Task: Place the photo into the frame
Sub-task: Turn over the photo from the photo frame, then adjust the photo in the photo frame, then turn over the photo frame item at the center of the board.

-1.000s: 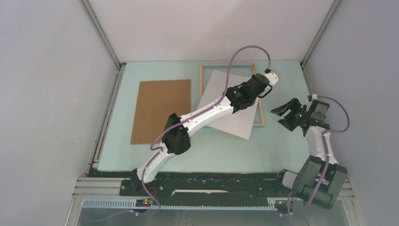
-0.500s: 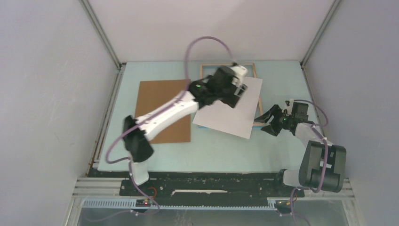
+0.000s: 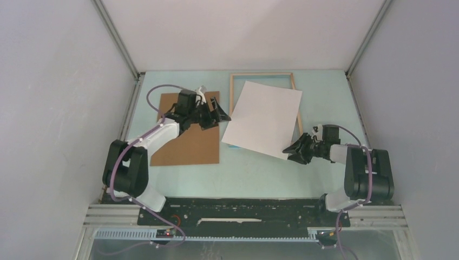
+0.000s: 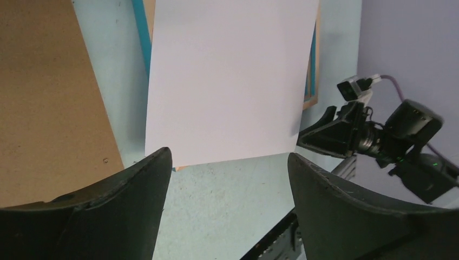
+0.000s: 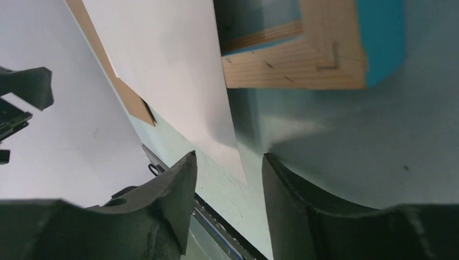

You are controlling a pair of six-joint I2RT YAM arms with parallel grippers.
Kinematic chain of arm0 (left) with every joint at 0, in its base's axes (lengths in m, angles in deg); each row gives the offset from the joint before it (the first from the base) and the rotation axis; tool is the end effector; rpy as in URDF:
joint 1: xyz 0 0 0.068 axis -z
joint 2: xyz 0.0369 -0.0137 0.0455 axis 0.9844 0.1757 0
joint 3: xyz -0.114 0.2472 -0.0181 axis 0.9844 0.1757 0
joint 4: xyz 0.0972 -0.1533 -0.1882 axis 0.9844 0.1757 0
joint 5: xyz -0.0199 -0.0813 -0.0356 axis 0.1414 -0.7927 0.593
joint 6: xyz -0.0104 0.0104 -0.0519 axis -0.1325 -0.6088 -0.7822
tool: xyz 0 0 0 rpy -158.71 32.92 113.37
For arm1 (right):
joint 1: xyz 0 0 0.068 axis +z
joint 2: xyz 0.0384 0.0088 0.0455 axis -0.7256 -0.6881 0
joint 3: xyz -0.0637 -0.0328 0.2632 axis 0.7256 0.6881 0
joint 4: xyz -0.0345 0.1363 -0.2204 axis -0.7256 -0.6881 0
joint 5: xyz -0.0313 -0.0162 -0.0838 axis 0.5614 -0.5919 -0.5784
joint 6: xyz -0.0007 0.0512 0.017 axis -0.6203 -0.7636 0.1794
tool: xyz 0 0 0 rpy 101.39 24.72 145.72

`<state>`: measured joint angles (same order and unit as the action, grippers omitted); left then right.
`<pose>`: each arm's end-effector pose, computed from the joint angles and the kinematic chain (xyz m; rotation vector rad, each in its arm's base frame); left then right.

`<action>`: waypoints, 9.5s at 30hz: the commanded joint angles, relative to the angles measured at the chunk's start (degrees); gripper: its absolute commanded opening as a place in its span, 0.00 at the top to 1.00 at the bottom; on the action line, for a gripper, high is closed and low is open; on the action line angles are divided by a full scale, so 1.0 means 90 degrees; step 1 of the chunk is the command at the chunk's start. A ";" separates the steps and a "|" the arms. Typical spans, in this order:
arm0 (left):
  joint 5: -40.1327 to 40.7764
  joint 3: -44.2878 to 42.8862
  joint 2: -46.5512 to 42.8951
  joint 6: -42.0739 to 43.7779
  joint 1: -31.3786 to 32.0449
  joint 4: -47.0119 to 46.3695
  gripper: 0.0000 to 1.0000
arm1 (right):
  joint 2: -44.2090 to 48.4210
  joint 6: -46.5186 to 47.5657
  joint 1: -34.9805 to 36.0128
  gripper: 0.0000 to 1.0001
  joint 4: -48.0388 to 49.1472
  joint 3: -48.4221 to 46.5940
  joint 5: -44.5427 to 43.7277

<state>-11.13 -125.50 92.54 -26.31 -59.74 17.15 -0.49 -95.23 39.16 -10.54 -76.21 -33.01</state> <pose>0.3150 -0.1314 0.2457 -0.1087 2.3599 -1.0096 0.2363 -0.0055 0.1173 0.6494 2.5066 1.1775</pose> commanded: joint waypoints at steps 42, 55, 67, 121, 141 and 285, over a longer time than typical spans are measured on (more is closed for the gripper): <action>-0.0769 0.1211 -0.0514 -0.1017 -0.0392 -0.1696 0.17 | -0.0399 0.3922 0.0459 1.00 -0.5162 -0.4355 -0.1871; -0.0873 0.1362 -0.0667 -0.1071 -0.0421 -0.1844 0.16 | -0.0883 0.4564 0.0622 1.00 -0.5387 -0.5470 -0.2760; -0.0970 0.1394 -0.0639 -0.1180 -0.0518 -0.2001 0.17 | -0.1302 0.4778 0.1023 1.00 -0.5233 -0.5886 -0.3052; -0.1219 0.1570 -0.0696 -0.1530 -0.0662 -0.2463 0.16 | -0.1851 0.3804 0.1642 0.97 -0.4769 -0.6124 -0.2454; -0.1261 0.1628 -0.0783 -0.1588 -0.0713 -0.2573 0.16 | -0.1894 0.3114 0.1920 0.57 -0.4933 -0.6574 -0.4339; -0.1698 0.3746 -0.0391 -0.2031 -0.5299 -0.2226 0.04 | -0.2002 -0.2992 0.5705 0.40 0.2112 -0.4331 -0.1680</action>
<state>-17.21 -95.17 90.88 -40.67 -111.80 -10.50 -20.69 -121.59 89.74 1.92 -114.35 -46.93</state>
